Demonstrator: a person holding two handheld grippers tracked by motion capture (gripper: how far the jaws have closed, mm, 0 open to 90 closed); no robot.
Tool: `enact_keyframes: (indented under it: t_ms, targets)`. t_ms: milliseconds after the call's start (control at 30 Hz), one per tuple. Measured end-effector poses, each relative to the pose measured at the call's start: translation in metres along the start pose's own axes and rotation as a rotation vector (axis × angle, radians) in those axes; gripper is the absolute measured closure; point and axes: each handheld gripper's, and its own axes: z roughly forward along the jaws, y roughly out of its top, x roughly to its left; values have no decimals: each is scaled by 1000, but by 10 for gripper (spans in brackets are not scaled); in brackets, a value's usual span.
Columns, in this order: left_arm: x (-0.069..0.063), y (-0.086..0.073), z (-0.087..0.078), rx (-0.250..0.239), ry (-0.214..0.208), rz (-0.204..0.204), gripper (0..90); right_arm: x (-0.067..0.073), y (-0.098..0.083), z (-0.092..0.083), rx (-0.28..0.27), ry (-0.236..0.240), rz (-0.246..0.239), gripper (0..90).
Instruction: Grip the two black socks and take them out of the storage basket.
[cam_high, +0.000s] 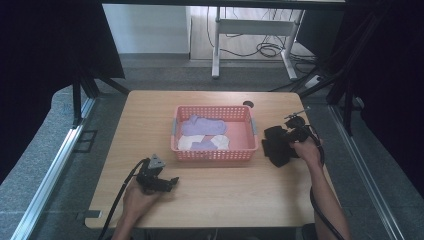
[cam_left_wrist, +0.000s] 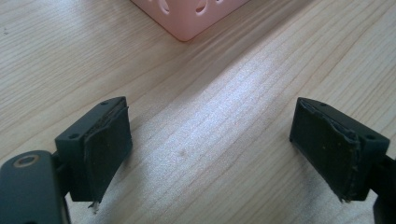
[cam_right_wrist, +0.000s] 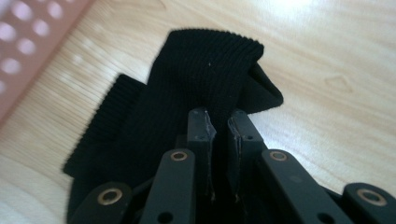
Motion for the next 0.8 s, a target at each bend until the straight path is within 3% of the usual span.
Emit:
enact_keyframes:
  t_ms: [100,200,367,800]
  targets:
    - [0,0,0,0,0,0,125,-2,-8,11,29,0,21,797]
    - [0,0,0,0,0,0,125,-4,-9,12,21,10,37,785]
    - [0,0,0,0,0,0,125,-2,-6,4,14,10,29,645]
    - [0,0,0,1,0,-4,125,2,-3,-19,-43,11,1,390]
